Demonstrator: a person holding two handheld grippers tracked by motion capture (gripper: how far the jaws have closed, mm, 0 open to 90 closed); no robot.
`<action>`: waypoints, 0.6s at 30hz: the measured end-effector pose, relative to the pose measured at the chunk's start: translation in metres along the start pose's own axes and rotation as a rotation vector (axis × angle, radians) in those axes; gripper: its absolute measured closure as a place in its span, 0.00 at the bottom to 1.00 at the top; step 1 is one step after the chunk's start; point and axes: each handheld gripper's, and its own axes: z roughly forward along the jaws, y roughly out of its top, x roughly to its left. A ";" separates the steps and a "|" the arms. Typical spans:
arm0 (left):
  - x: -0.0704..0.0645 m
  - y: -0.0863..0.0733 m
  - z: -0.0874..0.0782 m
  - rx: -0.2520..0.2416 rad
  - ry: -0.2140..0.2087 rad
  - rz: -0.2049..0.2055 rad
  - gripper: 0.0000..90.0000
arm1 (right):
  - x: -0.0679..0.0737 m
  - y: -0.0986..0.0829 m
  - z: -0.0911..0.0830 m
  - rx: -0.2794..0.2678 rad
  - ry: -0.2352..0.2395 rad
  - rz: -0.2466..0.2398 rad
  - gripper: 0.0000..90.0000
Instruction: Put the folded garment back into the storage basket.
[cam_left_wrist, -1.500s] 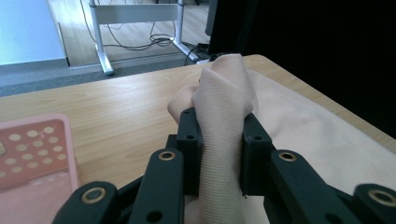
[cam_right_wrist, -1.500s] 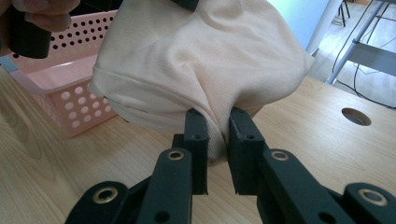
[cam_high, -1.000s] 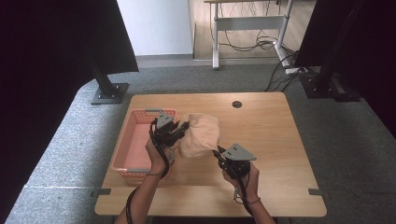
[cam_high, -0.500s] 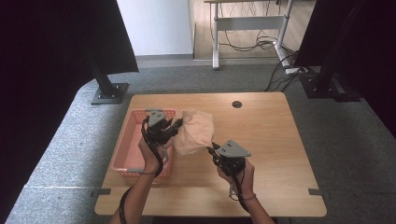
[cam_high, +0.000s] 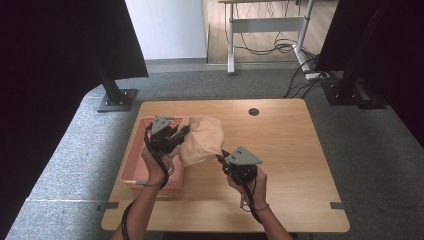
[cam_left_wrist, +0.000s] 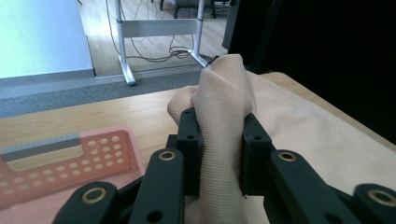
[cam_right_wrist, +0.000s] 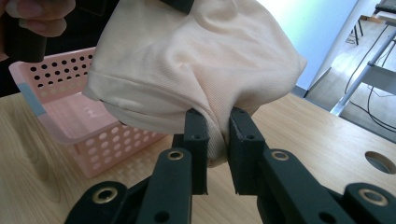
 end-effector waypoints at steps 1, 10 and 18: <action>0.001 0.001 -0.001 -0.001 0.004 0.000 0.82 | 0.001 0.001 0.001 -0.001 0.003 -0.002 0.88; 0.016 0.000 -0.009 0.004 0.035 -0.007 0.82 | 0.009 0.009 0.015 0.007 0.028 -0.016 0.88; 0.033 -0.002 -0.018 0.006 0.065 -0.018 0.82 | 0.020 0.017 0.029 0.011 0.053 -0.029 0.88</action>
